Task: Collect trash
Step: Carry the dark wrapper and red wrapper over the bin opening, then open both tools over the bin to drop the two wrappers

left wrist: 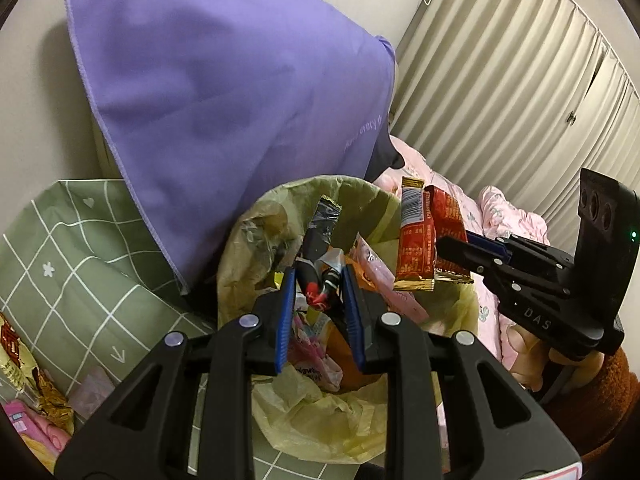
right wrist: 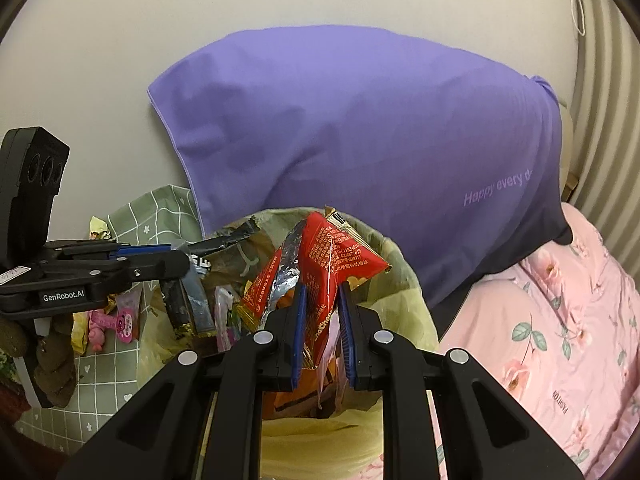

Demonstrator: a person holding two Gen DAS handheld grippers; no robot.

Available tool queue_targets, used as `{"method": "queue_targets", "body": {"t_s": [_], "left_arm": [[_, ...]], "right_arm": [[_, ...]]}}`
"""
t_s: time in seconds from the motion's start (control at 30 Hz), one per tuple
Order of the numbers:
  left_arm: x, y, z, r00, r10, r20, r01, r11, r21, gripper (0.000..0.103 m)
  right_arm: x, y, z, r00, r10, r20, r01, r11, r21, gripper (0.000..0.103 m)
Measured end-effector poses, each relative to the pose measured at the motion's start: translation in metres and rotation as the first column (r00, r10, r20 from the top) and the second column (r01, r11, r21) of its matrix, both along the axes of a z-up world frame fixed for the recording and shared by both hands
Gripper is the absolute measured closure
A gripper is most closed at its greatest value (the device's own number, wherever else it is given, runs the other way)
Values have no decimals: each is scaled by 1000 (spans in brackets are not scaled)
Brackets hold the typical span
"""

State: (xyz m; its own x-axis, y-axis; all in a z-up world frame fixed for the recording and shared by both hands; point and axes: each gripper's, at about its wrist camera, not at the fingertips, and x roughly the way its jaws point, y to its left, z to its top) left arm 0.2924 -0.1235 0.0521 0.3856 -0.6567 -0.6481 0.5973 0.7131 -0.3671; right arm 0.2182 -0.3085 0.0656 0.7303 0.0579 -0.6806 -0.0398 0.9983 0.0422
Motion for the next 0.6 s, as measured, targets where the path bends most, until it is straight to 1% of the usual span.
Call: {"method": "queue_targets", "body": {"t_s": [0.1, 0.2, 0.27, 0.33, 0.4, 0.47, 0.57, 0.6], "left_arm": [[1, -4, 1, 1000, -4, 7, 4, 1000, 4, 81], [3, -3, 1, 1000, 7, 9, -7, 1000, 9, 74], [5, -2, 1, 1000, 17, -3, -17, 1000, 0, 61], [6, 0, 0, 1000, 23, -15, -23, 1000, -15, 53], [6, 5, 1, 1000, 28, -13, -28, 999, -22, 49], [4, 6, 1, 1000, 28, -9, -28, 999, -24, 43], [-2, 14, 5, 999, 39, 13, -39, 999, -21, 39], [-4, 18, 7, 999, 48, 24, -48, 999, -20, 39]], "right_arm": [[-3, -1, -4, 1000, -3, -8, 3, 1000, 7, 86], [-5, -2, -6, 1000, -3, -15, 4, 1000, 5, 86], [-7, -3, -8, 1000, -4, -19, 4, 1000, 6, 86], [-9, -3, -9, 1000, -7, -21, 8, 1000, 8, 86], [-10, -3, -9, 1000, -9, -22, 10, 1000, 8, 86], [-10, -3, -11, 1000, -11, -28, 11, 1000, 10, 86], [-8, 1, -14, 999, -9, -42, 9, 1000, 9, 85], [-7, 3, -15, 999, -13, -44, 13, 1000, 1, 81]]}}
